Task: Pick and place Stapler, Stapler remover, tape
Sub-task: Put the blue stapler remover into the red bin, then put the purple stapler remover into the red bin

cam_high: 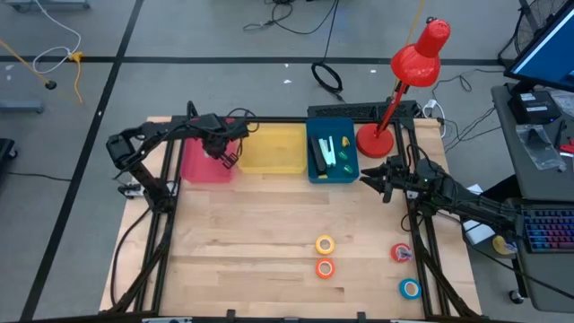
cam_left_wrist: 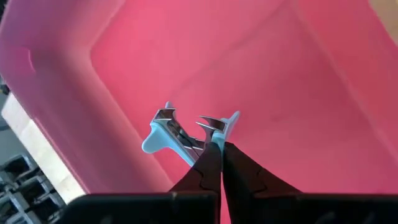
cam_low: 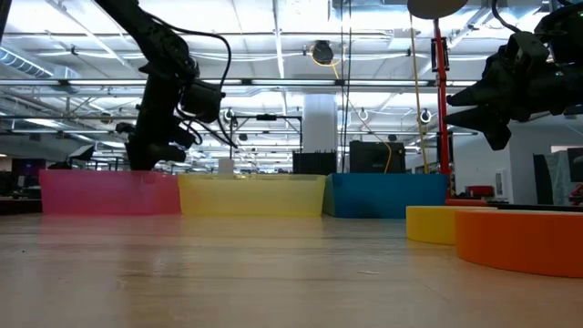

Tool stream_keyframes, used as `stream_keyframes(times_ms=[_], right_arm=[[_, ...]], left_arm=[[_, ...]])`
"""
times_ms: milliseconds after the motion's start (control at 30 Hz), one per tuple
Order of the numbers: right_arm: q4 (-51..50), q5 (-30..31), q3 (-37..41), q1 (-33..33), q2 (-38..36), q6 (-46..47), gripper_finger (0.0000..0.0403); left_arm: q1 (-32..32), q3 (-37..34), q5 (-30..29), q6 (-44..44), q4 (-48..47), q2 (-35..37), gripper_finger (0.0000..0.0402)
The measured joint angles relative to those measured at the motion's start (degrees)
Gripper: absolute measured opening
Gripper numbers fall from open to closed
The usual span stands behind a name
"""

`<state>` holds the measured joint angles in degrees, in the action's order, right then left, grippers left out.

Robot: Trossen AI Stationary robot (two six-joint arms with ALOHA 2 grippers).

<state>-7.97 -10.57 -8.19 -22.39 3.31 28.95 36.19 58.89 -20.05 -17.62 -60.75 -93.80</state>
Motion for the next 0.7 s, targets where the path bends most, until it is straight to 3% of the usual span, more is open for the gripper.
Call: stream_keyframes(times_ms=[300, 567, 700], right_arm=[[0.00, 0.02, 0.00, 0.00, 0.00, 0.00, 0.0166], [0.00, 0.00, 0.00, -0.02, 0.00, 0.00, 0.0166], [0.00, 0.00, 0.00, -0.01, 0.00, 0.00, 0.0166]], left_arm=[[0.63, 0.00, 1.09, 1.01, -0.04, 0.00, 0.0031], [0.58, 0.09, 1.20, 0.34, -0.61, 0.00, 0.0106], [0.05, 2.91, 1.91, -0.30, -5.70, 0.44, 0.0135]])
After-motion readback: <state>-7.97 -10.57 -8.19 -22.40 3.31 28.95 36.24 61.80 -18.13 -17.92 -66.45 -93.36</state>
